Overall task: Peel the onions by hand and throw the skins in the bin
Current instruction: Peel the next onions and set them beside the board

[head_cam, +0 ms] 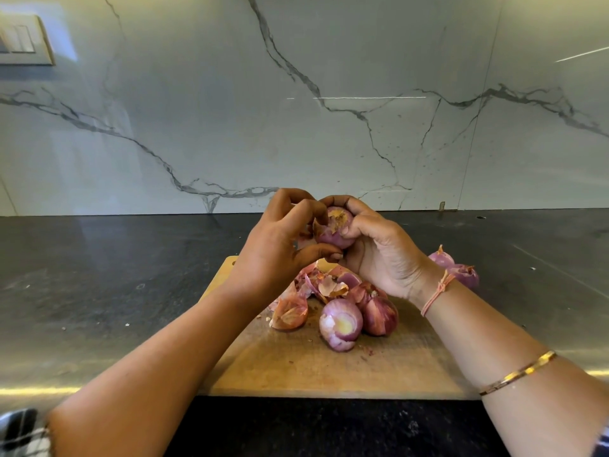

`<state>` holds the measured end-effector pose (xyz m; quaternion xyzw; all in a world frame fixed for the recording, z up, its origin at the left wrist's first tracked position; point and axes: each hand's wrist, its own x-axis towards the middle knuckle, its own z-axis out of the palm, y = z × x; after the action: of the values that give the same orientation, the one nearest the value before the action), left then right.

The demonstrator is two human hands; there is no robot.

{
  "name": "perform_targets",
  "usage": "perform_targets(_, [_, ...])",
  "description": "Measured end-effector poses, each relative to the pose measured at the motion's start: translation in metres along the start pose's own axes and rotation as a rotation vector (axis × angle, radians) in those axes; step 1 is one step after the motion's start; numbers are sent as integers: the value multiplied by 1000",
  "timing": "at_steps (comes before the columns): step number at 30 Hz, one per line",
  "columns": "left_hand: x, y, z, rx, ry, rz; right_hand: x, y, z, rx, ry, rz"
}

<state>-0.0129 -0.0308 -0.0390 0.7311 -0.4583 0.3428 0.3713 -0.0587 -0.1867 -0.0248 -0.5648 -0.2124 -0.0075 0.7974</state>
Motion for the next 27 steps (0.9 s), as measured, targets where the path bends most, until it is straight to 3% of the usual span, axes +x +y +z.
perform_targets(7, [2, 0, 0, -67, 57, -61, 3, 2, -1, -69, 79, -2])
perform_targets(14, [5, 12, -4, -281, 101, -328, 6, 1, -5, -149, 113, -105])
perform_targets(19, [5, 11, -5, -385, 136, -426, 4, 7, -6, -529, 161, -206])
perform_targets(27, [6, 17, -5, -338, 156, -457, 6, 14, -6, -962, 192, -394])
